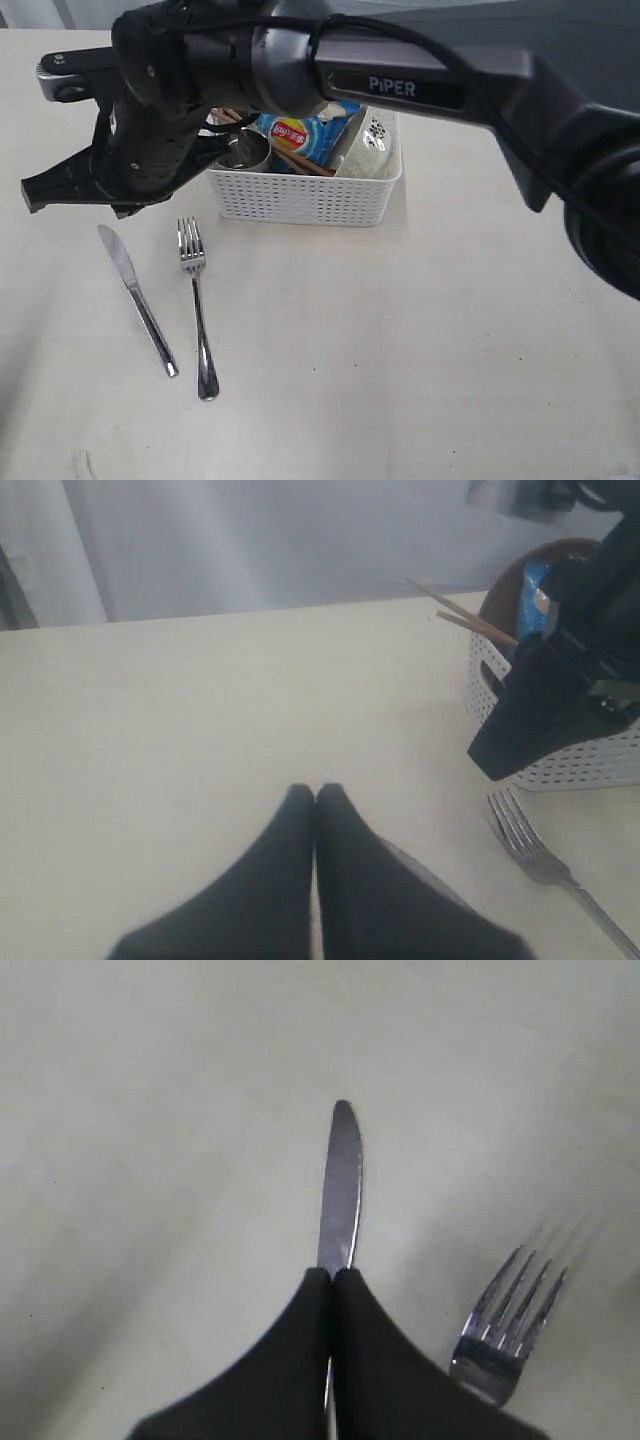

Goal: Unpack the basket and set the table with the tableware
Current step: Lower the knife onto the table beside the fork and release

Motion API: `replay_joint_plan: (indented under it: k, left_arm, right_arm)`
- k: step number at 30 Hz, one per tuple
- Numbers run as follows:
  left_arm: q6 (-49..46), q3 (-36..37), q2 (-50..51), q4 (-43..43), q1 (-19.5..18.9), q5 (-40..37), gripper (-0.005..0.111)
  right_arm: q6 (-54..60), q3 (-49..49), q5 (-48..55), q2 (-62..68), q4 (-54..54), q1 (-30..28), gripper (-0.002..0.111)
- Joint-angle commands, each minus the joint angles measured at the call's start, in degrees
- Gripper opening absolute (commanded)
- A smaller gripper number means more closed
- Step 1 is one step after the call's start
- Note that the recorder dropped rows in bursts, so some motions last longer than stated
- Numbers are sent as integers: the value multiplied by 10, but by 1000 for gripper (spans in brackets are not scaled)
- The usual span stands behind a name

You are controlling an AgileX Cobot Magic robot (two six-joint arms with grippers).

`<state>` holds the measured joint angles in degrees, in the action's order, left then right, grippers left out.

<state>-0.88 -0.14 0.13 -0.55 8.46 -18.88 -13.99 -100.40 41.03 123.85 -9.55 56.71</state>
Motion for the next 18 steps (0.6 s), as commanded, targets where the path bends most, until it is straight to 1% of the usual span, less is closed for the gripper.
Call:
replay_joint_plan:
  k: [1, 3, 4, 6, 9, 11, 13, 14, 18]
  left_arm:
    - [3, 1, -1, 1, 3, 5, 0]
    - [3, 1, -1, 1, 3, 5, 0]
    - [3, 1, -1, 1, 3, 5, 0]
    - [3, 1, -1, 1, 3, 5, 0]
    - [3, 1, -1, 1, 3, 5, 0]
    - [3, 1, -1, 1, 3, 5, 0]
    - [3, 1, -1, 1, 3, 5, 0]
    - [3, 1, -1, 1, 3, 5, 0]
    - [3, 1, -1, 1, 3, 5, 0]
  right_arm:
    - [76, -35, 75, -4, -3, 17, 0]
    - [91, -36, 127, -4, 7, 33, 13]
    - [87, -35, 162, 4, 11, 41, 30]
    - [87, -35, 199, 22, 9, 48, 42]
    - [85, -35, 185, 44, 10, 59, 39]
    - [85, -35, 132, 58, 10, 67, 39]
    - [85, -35, 110, 69, 11, 67, 39]
    - [85, -35, 105, 73, 19, 67, 39]
    - [25, -35, 100, 89, 100, 67, 39]
